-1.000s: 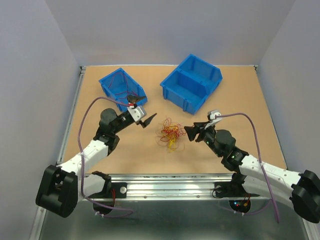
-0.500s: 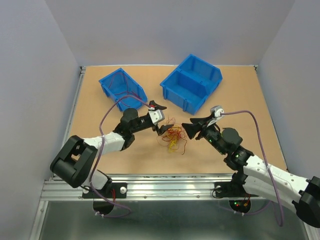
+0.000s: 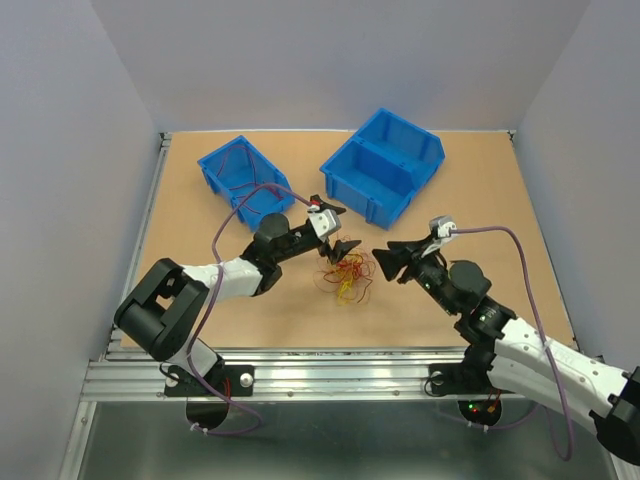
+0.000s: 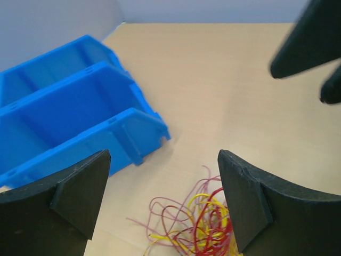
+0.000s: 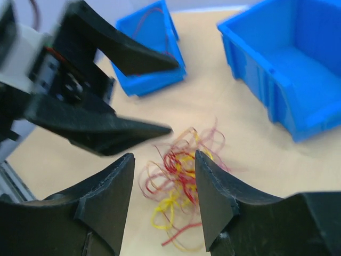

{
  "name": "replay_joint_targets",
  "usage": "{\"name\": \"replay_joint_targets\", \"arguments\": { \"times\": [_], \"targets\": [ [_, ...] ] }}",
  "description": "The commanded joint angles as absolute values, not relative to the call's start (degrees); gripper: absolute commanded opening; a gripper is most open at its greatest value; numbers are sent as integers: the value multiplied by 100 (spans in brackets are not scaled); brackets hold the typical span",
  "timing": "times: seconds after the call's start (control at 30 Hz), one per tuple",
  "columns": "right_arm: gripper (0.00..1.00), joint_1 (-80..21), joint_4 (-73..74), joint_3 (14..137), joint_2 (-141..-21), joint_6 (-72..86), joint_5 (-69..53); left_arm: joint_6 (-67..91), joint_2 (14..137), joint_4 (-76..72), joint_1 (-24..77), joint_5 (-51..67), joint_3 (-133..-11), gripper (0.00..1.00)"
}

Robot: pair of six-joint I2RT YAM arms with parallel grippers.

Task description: Untangle the cables

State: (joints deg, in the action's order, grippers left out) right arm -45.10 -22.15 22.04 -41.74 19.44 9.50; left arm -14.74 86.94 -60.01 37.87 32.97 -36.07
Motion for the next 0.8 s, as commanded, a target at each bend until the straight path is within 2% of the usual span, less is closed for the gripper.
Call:
{"name": "replay_joint_targets", "arguments": {
  "times": [0.0,0.17,0.23,0.4,0.77],
  "targets": [
    [55,-4553,-1311,1933,-4209,2276,1494,-1547,8464,-6083,3779,2163,-3639,93],
    [62,-4562,-650,2390,-5384,2303,1424,-1775,8227,-5627,3753,1987,-3656,93],
    [65,-4562,-642,2583,-5808,2154,1284,-2002,8052,-5424,3753,1794,-3656,90],
    [66,-4605,-615,2856,-6626,2004,1169,-2162,7499,-5273,3648,1433,-3446,89],
    [65,-4606,-940,2628,-6161,1960,888,-2188,7066,-5282,3489,1433,-3269,89]
  ]
}}
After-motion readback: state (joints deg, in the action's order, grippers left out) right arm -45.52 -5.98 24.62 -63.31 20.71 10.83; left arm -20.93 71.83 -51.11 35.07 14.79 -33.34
